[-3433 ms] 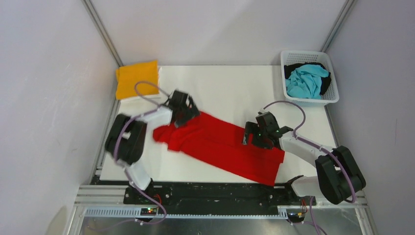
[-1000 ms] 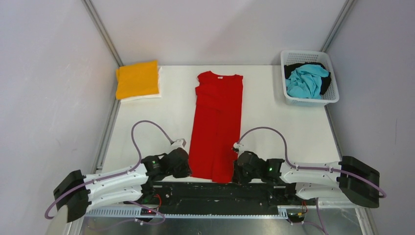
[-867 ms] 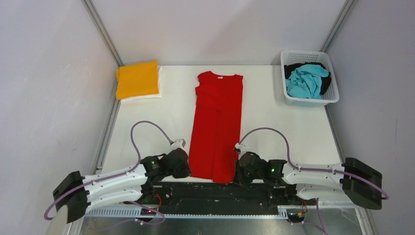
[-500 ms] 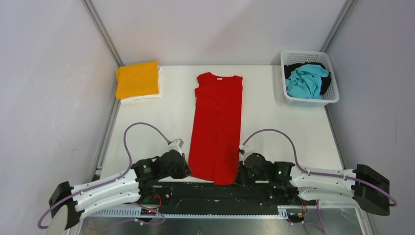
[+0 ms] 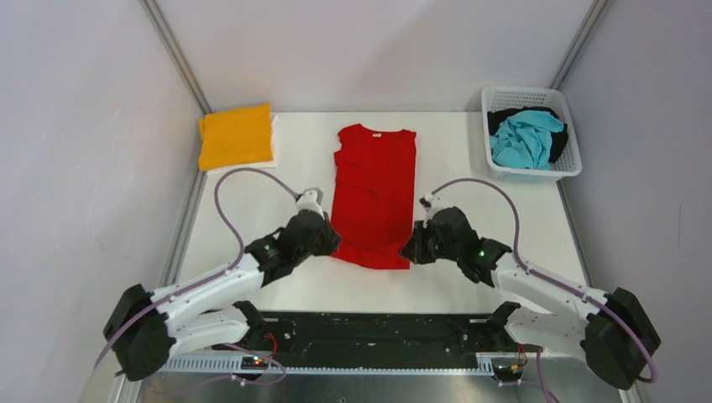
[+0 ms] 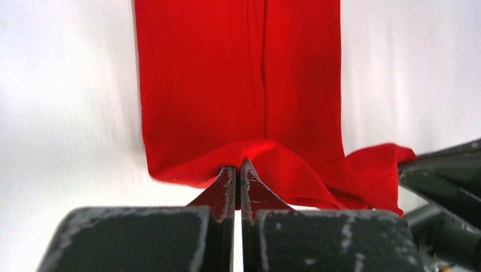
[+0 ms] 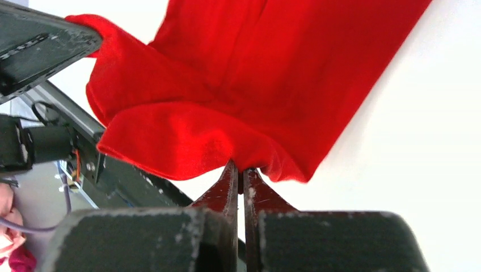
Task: Fold and stack the t-shirts
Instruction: Fold the folded rectangular tshirt in 1/3 of the way
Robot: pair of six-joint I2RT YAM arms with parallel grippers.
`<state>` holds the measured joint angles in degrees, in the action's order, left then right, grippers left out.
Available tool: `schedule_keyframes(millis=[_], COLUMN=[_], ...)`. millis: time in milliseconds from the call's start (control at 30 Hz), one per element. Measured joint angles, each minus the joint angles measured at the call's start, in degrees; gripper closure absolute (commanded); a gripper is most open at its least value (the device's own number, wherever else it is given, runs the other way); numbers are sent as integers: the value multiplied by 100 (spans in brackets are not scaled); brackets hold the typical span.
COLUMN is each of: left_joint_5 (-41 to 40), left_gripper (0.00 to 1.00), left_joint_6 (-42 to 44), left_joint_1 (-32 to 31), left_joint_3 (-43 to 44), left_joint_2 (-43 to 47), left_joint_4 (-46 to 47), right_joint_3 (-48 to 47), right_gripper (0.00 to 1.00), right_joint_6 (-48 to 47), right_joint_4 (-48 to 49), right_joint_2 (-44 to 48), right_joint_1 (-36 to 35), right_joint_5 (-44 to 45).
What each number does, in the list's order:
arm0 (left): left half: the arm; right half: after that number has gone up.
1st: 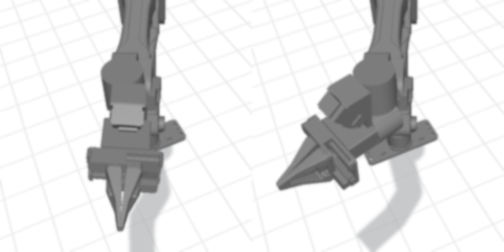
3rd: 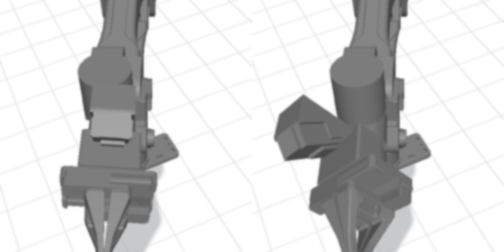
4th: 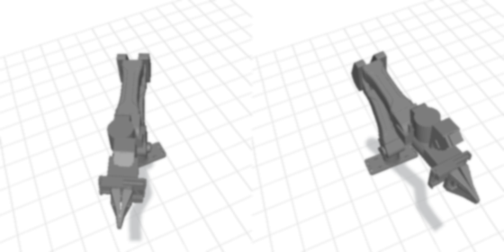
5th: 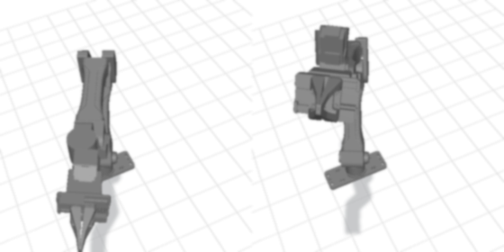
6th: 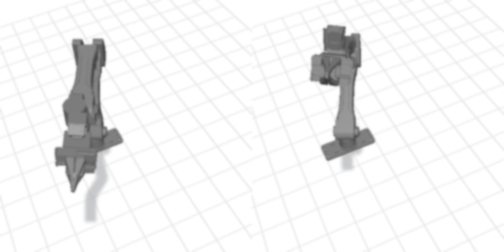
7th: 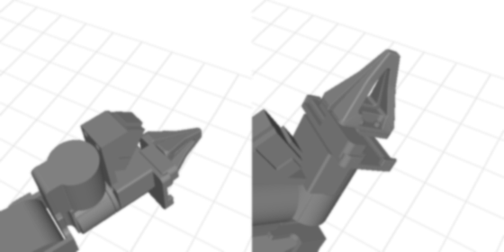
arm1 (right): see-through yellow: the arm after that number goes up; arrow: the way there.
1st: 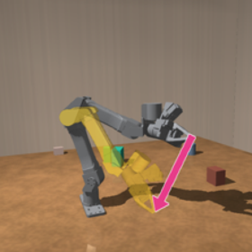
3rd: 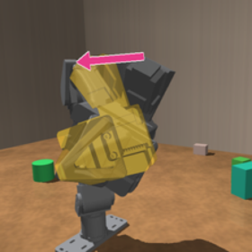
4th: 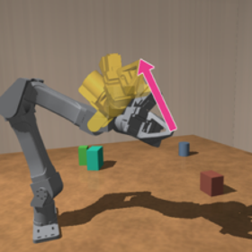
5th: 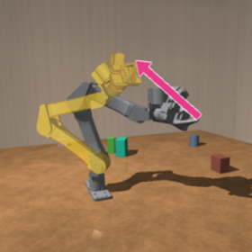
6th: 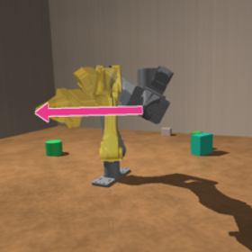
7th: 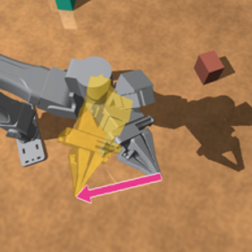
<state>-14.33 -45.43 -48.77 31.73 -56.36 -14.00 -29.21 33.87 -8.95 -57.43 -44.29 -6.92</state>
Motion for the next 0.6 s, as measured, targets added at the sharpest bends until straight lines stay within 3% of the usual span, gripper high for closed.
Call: schedule_keyframes(millis=[300,600], left_joint_5=[455,758], left_gripper=[100,100], left_joint_6=[636,1058], left_joint_1=[1292,1919], left_joint_3=[1209,2568], left_joint_2=[-1823,-3412], left_joint_4=[761,903], right_joint_3=[-1244,-2186], right_gripper=[100,100], right_joint_6=[-660,-992], right_joint_4=[308,509], right_joint_2=[-1676,-3110], right_joint_1=[1228,2076], right_joint_5=[-553,-1093])
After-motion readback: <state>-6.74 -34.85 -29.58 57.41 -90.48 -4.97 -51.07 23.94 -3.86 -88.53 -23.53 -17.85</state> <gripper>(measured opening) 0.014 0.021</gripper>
